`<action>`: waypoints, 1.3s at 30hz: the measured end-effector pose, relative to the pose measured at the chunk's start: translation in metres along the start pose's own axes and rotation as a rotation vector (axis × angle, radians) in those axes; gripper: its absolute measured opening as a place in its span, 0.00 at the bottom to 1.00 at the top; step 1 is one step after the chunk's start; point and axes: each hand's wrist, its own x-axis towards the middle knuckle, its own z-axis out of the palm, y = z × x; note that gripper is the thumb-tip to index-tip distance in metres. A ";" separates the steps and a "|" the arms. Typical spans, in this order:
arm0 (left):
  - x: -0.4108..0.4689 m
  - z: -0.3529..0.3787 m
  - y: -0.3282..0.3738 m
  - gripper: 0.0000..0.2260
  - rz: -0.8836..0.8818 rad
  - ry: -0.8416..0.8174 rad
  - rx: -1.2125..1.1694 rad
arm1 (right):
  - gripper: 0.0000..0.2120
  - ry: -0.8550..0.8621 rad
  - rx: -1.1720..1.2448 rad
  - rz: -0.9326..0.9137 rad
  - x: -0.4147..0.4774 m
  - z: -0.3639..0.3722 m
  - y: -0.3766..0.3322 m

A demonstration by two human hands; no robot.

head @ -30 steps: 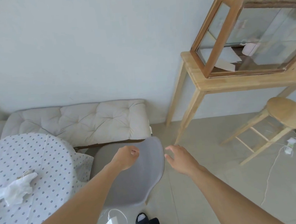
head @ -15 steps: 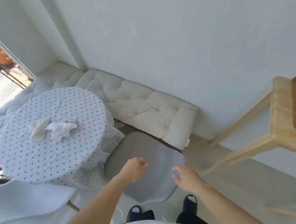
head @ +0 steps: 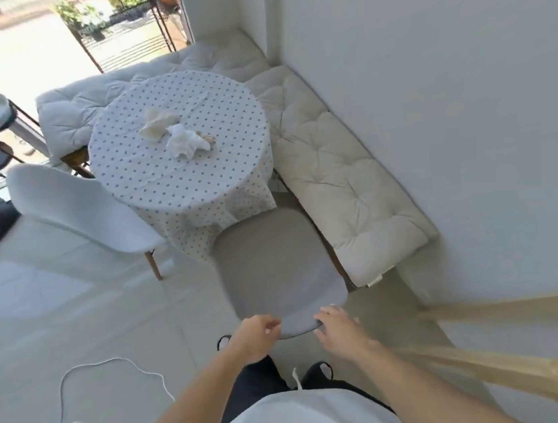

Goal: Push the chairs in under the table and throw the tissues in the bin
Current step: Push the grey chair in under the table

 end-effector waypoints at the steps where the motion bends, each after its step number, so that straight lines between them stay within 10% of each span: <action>1: -0.005 0.009 -0.001 0.18 0.000 0.010 -0.007 | 0.20 -0.001 -0.028 -0.010 0.000 -0.001 0.001; 39: 0.051 0.019 -0.023 0.16 -0.048 0.400 0.082 | 0.33 0.261 -0.148 0.093 0.075 -0.022 -0.002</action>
